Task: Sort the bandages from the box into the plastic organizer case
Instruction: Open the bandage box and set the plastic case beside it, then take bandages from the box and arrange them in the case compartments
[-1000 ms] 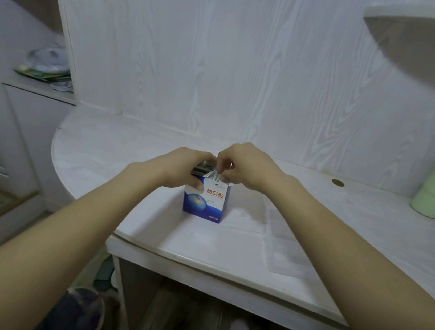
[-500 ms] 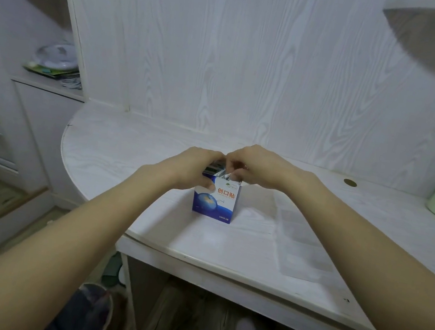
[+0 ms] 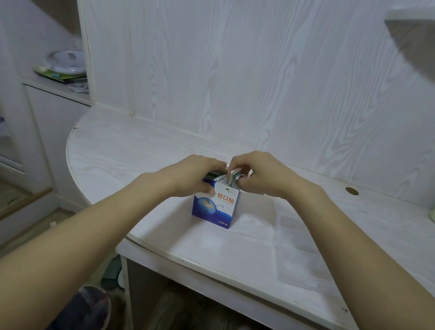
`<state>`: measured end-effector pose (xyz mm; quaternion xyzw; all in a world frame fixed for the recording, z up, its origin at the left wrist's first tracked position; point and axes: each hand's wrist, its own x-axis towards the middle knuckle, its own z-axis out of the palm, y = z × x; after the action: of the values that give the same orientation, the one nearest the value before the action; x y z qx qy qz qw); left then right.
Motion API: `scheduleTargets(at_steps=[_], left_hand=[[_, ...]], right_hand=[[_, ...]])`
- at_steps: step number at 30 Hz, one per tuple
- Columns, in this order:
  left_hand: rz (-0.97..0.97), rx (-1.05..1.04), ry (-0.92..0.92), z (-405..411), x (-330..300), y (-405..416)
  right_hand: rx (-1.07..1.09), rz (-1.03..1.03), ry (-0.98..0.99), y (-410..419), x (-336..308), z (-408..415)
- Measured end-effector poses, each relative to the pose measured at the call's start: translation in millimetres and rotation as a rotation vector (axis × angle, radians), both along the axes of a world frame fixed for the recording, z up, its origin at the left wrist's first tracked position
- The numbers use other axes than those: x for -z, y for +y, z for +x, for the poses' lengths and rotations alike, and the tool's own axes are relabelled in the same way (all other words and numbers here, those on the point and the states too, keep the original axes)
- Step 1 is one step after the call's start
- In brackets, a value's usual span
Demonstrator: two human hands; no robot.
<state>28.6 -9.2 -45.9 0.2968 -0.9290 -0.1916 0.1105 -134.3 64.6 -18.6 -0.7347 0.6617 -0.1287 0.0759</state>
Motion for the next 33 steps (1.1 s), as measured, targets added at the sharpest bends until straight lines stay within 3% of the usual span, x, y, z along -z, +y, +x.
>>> scheduleTargets(at_steps=[2, 4, 8, 13, 14, 16, 18, 20, 24, 27, 33], left_hand=[[0.006, -0.004, 0.002, 0.0, -0.7, 0.8], [0.009, -0.016, -0.004, -0.1, -0.2, 0.7], [-0.051, -0.04, -0.046, -1.7, -0.4, -2.5], [-0.05, -0.016, -0.03, -3.4, -2.6, 2.0], [-0.084, -0.018, -0.003, -4.7, -3.6, 6.3], [-0.056, -0.029, 0.226, -10.0, -8.4, 21.4], [0.078, 0.006, 0.514, -17.9, -13.8, 39.3], [0.186, 0.06, 0.598, -28.3, -18.2, 53.7], [0.303, 0.152, 0.409, -51.4, -15.8, 72.4], [0.567, 0.197, 0.41, -63.9, -5.0, 89.4], [0.727, 0.223, 0.433, -83.5, 22.5, 120.8]], right_hand=[[-0.015, 0.005, 0.055, -1.9, -0.2, 1.1], [-0.003, -0.037, -0.022, -1.3, -0.7, -0.4], [0.052, -0.256, -0.4, 7.7, -4.4, -16.8], [0.18, -0.352, -0.766, 21.9, -7.8, -30.9], [0.192, -0.382, -0.84, 26.1, -8.2, -31.4], [0.195, -0.414, -0.95, 37.0, -7.2, -33.8], [0.179, -0.391, -0.994, 50.4, -2.9, -36.2], [0.165, -0.354, -1.029, 64.7, 3.0, -38.5], [0.161, -0.375, -1.128, 90.6, 12.3, -44.7], [0.21, -0.388, -1.114, 109.9, 21.3, -52.7], [0.315, -0.356, -1.013, 143.7, 41.4, -62.9]])
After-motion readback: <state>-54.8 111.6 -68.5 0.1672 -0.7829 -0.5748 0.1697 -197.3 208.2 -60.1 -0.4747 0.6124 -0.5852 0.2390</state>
